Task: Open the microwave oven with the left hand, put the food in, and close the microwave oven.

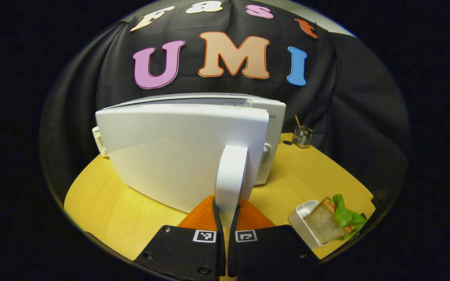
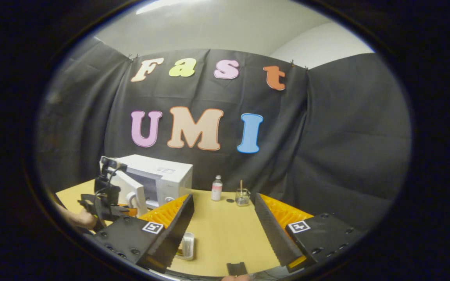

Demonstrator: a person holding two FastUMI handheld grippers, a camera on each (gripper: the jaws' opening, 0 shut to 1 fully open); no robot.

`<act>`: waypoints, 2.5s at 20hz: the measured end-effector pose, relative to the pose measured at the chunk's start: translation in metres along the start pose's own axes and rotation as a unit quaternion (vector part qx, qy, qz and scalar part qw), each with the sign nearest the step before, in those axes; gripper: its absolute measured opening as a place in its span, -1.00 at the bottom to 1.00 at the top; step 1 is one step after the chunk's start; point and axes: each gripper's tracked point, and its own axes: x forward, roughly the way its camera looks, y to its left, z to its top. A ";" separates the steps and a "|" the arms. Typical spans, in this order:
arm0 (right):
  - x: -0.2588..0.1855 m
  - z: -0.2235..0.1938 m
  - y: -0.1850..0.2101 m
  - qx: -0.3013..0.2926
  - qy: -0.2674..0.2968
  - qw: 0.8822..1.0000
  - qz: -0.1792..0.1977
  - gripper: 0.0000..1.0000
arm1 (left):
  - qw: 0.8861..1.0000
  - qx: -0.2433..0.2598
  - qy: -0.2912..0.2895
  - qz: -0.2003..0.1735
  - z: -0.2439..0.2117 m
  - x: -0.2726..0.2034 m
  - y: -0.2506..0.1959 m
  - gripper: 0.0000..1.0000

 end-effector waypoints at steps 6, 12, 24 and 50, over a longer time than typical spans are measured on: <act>0.023 -0.042 0.068 -0.007 0.038 0.996 0.077 0.94 | 0.996 -0.039 0.013 0.081 -0.038 -0.088 0.091 -0.93; 0.039 -0.118 0.114 -0.055 0.094 0.986 0.127 0.96 | 0.982 -0.112 0.007 0.151 -0.053 -0.131 0.179 -0.94; 0.061 -0.261 0.105 -0.030 0.275 0.956 0.095 1.00 | 0.988 -0.096 0.007 0.119 -0.059 -0.138 0.204 -0.94; 0.061 -0.209 0.125 -0.002 0.292 0.948 0.124 -0.41 | 0.991 -0.071 -0.052 0.104 -0.038 -0.199 0.176 0.76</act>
